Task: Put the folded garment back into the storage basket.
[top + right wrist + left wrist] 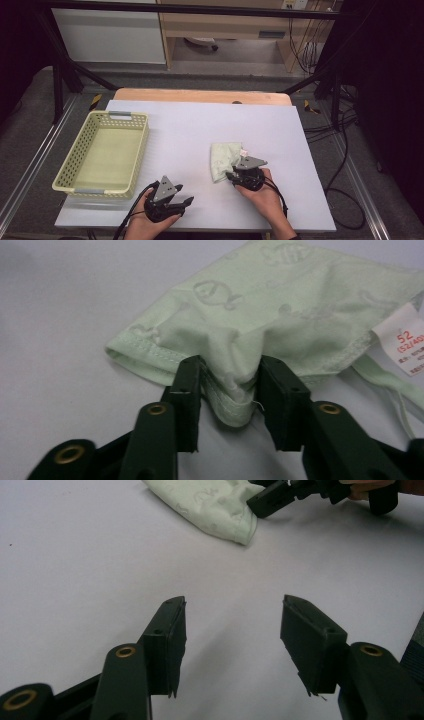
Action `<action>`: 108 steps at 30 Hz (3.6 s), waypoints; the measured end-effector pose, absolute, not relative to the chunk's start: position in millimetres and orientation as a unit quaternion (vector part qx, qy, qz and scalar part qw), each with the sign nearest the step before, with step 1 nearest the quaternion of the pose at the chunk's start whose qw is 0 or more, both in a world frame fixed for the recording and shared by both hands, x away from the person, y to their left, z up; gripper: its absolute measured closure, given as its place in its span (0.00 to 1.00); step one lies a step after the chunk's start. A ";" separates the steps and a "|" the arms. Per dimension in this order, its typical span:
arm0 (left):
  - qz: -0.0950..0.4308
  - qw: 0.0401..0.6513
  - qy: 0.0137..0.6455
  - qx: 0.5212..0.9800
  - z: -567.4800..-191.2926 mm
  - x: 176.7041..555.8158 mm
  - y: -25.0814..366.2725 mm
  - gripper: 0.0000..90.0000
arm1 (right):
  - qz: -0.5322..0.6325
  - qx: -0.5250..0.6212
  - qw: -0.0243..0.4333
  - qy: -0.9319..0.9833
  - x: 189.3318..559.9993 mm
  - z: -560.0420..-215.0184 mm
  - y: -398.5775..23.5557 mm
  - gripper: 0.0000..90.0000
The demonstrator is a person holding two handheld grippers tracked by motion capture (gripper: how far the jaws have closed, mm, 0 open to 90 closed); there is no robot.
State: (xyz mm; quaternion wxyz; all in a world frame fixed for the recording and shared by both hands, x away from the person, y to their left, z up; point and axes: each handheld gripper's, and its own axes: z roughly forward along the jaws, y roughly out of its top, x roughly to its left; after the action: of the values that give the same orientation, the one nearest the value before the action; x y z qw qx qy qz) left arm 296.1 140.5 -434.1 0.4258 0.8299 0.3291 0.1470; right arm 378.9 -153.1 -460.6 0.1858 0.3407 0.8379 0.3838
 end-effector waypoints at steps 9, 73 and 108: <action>0.149 0.425 0.333 0.828 -433.7 296.7 142.4 0.48 | 0.397 0.342 0.168 0.835 379.8 -458.7 -150.7 0.94; 0.171 0.397 0.385 0.816 -442.3 403.3 75.8 0.23 | 0.371 0.296 0.119 0.872 318.2 -453.3 -150.5 0.93; 0.081 0.398 0.359 0.840 -453.0 411.2 54.9 0.86 | 0.366 0.293 0.123 0.875 318.4 -451.9 -148.5 0.93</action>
State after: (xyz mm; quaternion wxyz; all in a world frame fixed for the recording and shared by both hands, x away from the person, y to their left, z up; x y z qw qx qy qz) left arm 411.2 54.9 -453.0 0.3983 0.8400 0.3593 0.0813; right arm 318.4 -148.5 -451.9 0.1233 0.2926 0.8749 0.3656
